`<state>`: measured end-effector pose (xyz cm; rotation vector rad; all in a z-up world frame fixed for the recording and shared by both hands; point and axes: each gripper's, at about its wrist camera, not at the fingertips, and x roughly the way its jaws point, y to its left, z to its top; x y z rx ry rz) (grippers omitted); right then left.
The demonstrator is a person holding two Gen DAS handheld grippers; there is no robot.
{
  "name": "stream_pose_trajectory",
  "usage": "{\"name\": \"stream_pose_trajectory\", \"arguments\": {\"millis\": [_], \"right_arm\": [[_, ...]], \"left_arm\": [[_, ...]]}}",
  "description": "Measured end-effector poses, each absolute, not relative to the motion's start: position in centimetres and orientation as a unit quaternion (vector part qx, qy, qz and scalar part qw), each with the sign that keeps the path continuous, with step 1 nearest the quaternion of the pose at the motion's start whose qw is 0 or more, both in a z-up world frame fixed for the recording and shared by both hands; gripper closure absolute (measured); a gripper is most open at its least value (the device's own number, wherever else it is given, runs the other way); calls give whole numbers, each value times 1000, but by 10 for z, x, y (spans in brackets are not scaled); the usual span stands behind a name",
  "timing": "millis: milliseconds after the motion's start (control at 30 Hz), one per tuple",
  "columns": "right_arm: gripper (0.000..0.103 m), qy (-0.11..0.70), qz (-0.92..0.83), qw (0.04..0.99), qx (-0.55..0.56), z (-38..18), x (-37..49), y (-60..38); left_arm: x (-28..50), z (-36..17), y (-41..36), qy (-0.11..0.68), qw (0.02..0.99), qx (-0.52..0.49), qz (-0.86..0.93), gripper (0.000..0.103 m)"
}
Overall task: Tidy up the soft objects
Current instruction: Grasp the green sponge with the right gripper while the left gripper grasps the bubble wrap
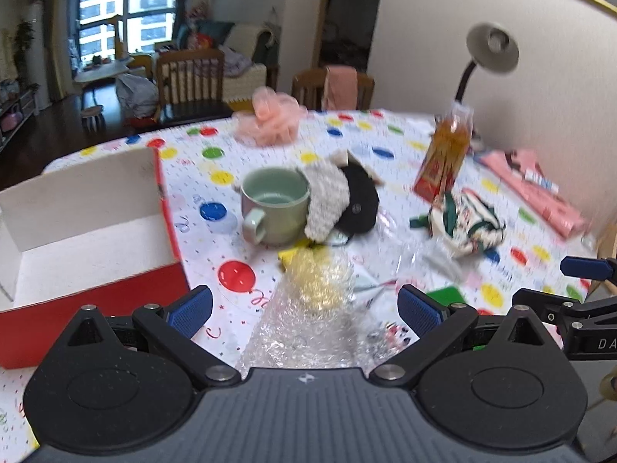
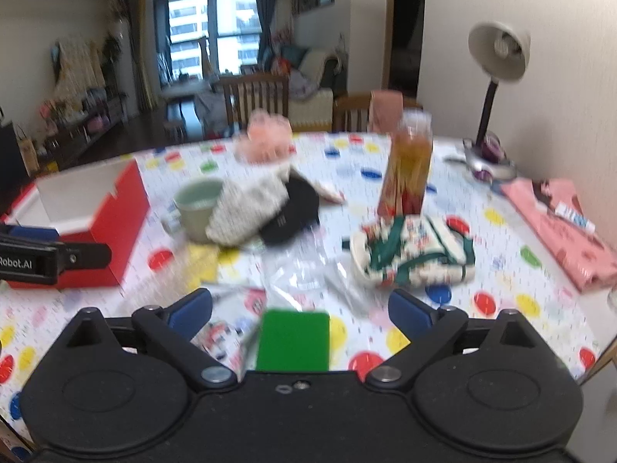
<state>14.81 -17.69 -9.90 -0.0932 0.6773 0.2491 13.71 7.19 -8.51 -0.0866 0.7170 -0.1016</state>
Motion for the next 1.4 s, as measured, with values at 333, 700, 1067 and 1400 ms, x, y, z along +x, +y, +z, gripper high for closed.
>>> {"name": "stream_pose_trajectory", "arguments": {"millis": [333, 700, 1067, 1400], "right_arm": [[13, 402, 113, 907, -51, -148, 174, -175], [19, 451, 131, 881, -67, -182, 196, -167], [23, 457, 144, 872, -101, -193, 197, -154], [34, 462, 146, 870, -89, -194, 197, -159]], "left_arm": [[174, -143, 61, 417, 904, 11, -93, 0], [191, -183, 74, 466, 880, -13, -93, 0], [197, -196, 71, 483, 870, -22, -96, 1], [194, -190, 67, 479, 872, -14, -99, 59]]}}
